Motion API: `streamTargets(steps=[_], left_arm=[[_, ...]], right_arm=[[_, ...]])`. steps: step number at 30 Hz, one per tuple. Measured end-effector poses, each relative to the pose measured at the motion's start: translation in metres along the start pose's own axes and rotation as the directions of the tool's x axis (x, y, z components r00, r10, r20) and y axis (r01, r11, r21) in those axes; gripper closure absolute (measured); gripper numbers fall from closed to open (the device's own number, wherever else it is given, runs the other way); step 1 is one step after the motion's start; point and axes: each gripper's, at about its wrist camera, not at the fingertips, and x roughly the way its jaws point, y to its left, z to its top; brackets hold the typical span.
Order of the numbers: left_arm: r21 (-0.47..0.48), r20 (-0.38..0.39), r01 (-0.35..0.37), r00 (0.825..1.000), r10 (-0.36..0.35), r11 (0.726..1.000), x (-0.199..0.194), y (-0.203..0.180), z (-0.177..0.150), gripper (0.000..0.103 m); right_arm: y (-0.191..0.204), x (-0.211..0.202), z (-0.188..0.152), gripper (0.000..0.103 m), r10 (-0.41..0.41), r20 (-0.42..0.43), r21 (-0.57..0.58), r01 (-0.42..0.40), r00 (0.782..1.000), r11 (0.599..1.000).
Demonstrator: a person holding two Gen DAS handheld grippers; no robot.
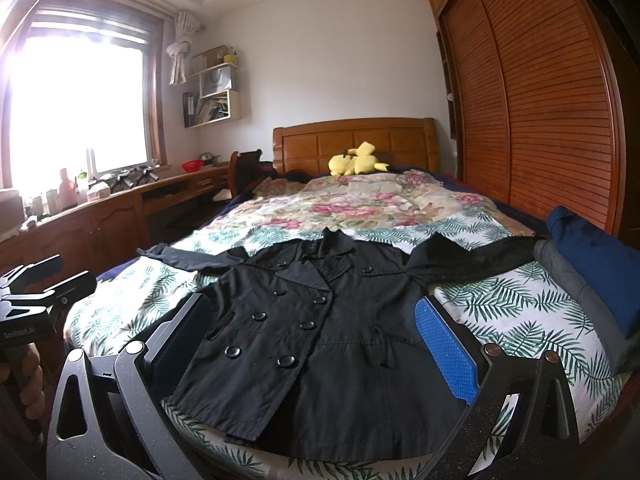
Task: Fold large clothes
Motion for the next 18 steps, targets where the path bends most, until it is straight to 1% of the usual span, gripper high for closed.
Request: streamTargets(steps=[5,8,9,14,18], left_arm=[[-0.004,-0.009,-0.008,1.000,0.008,1.000,0.003,0.004,-0.001,0.000],[-0.011,-0.027,-0.019,0.999,0.019,1.000,0.011,0.011,-0.002,0.000],[-0.013,-0.033,-0.029,0.999,0.029,0.999,0.015,0.014,-0.003,0.000],[-0.011,-0.056,-0.085,0.995,0.085,0.996,0.034,0.029,-0.008,0.000],[-0.016,-0.080,-0.114,0.990,0.112,0.993,0.049,0.044,-0.013,0.000]], right_arm=[[0.003,0.001,-0.001,0.000,0.005,-0.002,0.000,-0.005,1.000,1.000],[0.007,0.004,-0.002,0.000,0.020,-0.015,-0.003,-0.020,1.000,1.000],[0.016,0.006,-0.002,0.000,0.029,-0.019,-0.008,-0.029,0.999,1.000],[0.029,0.021,-0.004,0.000,0.072,-0.037,-0.032,-0.073,0.997,0.997],[0.032,0.040,-0.006,0.000,0.100,-0.050,-0.056,-0.103,0.994,0.993]])
